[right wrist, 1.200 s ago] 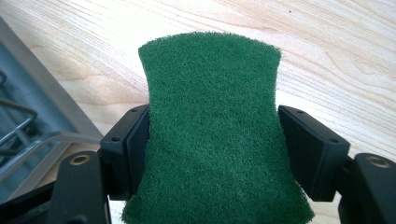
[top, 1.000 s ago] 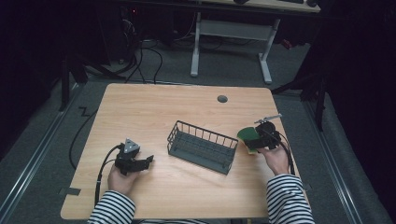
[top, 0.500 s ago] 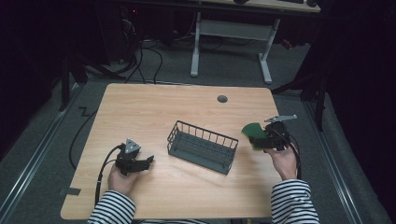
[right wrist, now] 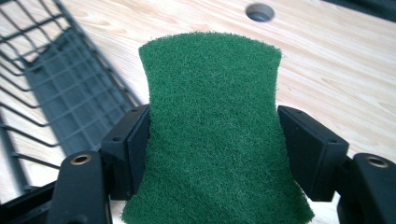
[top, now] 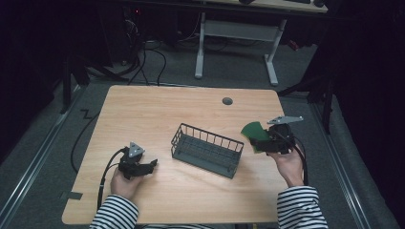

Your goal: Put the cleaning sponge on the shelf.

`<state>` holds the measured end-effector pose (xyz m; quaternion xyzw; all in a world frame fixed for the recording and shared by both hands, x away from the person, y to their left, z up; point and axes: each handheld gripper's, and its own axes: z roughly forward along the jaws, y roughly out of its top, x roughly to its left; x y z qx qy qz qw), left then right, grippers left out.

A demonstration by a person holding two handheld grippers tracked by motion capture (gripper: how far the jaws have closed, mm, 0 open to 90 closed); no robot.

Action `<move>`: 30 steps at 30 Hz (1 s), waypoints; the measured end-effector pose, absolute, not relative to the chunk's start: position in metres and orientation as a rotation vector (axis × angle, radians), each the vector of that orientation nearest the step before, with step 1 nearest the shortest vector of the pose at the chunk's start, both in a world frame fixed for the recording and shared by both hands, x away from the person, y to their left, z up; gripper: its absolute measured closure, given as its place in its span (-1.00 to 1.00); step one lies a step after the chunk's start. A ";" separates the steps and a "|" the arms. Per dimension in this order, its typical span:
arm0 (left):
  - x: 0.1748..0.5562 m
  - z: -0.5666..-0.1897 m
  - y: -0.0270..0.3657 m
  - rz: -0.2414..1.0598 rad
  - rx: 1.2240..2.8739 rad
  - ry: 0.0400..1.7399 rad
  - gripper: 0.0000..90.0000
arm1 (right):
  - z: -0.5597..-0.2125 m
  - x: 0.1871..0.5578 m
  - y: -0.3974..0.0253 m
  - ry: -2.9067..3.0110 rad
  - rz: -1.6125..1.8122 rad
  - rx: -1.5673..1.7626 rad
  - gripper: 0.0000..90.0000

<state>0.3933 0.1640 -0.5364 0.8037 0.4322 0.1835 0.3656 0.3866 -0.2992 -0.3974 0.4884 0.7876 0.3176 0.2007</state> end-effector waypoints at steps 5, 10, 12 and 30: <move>0.393 -0.536 0.164 0.471 2.065 1.111 -0.33 | -0.391 0.385 -0.284 2.233 0.905 1.313 -0.33; 0.393 -0.536 0.164 0.471 2.066 1.111 -0.33 | -0.386 0.386 -0.266 2.264 0.925 1.244 -0.33; 0.393 -0.536 0.164 0.472 2.067 1.111 -0.33 | -0.386 0.387 -0.257 2.283 0.931 1.210 -0.34; 0.393 -0.536 0.164 0.475 2.069 1.109 -0.33 | -0.403 0.396 -0.213 2.421 0.859 1.055 -0.35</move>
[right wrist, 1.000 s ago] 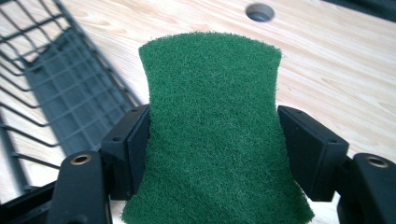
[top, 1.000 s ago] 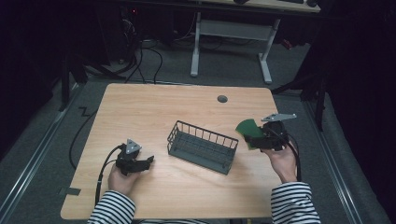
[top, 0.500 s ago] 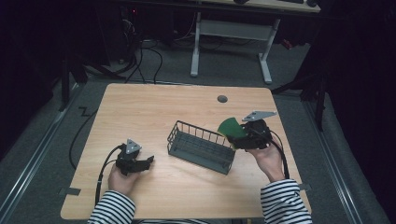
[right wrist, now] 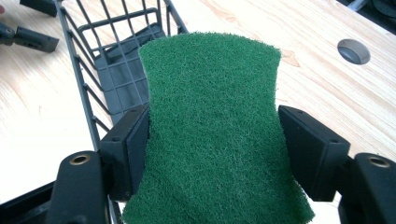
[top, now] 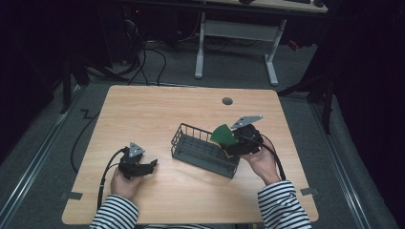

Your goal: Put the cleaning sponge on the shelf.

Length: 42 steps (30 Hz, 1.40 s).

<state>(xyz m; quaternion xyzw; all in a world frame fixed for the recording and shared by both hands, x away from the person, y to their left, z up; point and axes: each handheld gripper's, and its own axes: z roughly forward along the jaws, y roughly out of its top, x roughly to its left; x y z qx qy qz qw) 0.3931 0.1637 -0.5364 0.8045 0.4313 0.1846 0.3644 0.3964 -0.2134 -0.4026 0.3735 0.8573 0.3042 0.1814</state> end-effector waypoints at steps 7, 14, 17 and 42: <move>0.393 -0.536 0.164 0.474 2.070 1.108 -0.33 | -0.408 0.396 -0.208 2.459 0.819 1.018 -0.36; 0.393 -0.536 0.164 0.473 2.070 1.108 -0.33 | -0.412 0.396 -0.208 2.482 0.805 1.018 -0.37; 0.393 -0.536 0.164 0.472 2.068 1.109 -0.33 | -0.413 0.395 -0.208 2.489 0.790 1.019 -0.38; 0.393 -0.536 0.163 0.472 2.071 1.108 -0.35 | -0.403 0.382 -0.231 2.386 0.972 1.094 -0.27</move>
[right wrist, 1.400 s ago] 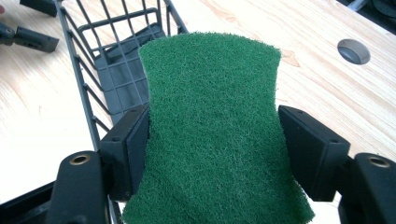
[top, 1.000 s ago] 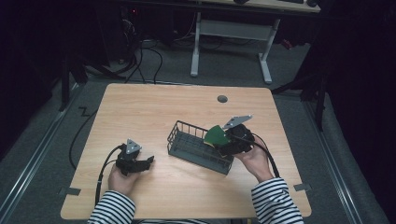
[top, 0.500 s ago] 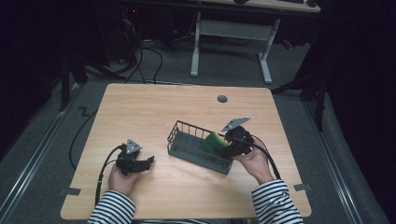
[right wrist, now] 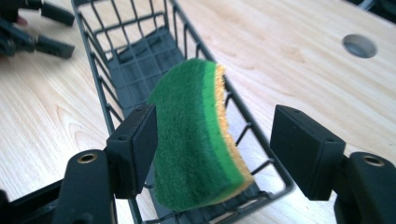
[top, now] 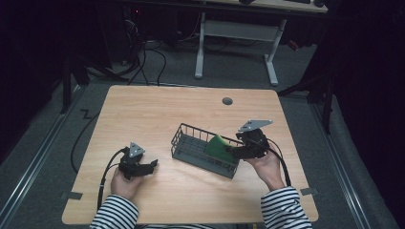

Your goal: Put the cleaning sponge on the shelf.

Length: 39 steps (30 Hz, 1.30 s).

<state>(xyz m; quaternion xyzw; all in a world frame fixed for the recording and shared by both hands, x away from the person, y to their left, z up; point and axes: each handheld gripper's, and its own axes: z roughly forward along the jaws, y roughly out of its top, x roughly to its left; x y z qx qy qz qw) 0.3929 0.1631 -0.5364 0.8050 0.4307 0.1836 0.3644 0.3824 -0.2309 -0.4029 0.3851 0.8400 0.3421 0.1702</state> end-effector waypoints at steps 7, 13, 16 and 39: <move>0.393 -0.536 0.163 0.473 2.071 1.108 -0.35 | -0.391 0.376 -0.245 2.317 1.027 1.128 -0.26; 0.393 -0.536 0.163 0.472 2.071 1.108 -0.35 | -0.384 0.370 -0.260 2.259 1.064 1.167 -0.25; 0.393 -0.536 0.163 0.472 2.070 1.108 -0.35 | -0.382 0.367 -0.266 2.245 1.061 1.177 -0.25; 0.393 -0.536 0.163 0.468 2.067 1.110 -0.35 | -0.377 0.342 -0.305 2.130 1.099 1.289 -0.24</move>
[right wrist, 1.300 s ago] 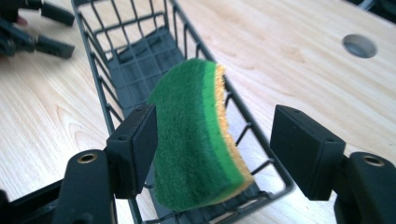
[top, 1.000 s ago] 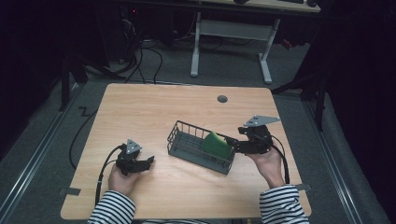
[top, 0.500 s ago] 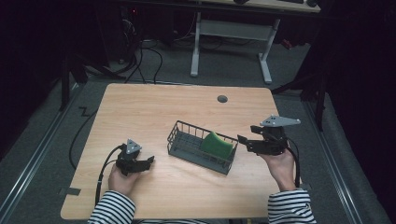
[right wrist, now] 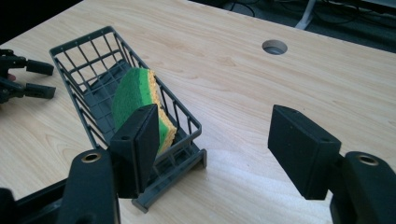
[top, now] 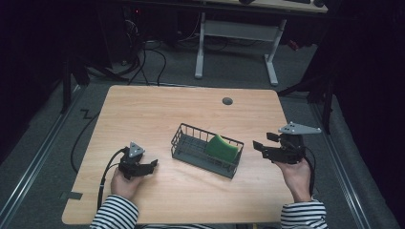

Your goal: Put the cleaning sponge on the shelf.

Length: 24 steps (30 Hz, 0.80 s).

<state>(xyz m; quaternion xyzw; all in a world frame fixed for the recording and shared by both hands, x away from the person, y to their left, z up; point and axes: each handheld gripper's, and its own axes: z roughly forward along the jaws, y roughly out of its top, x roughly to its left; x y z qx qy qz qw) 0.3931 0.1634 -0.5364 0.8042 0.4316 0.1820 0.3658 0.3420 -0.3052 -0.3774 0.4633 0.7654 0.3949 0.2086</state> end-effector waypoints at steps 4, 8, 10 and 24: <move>0.393 -0.536 0.163 0.468 2.068 1.109 -0.35 | -0.378 0.337 -0.308 2.132 1.085 1.291 -0.24; 0.393 -0.536 0.164 0.466 2.067 1.110 -0.35 | -0.381 0.330 -0.315 2.109 1.096 1.303 -0.25; 0.393 -0.536 0.164 0.465 2.066 1.110 -0.35 | -0.384 0.327 -0.318 2.095 1.098 1.312 -0.26; 0.393 -0.536 0.163 0.472 2.071 1.108 -0.35 | -0.406 0.309 -0.337 2.030 1.169 1.375 -0.26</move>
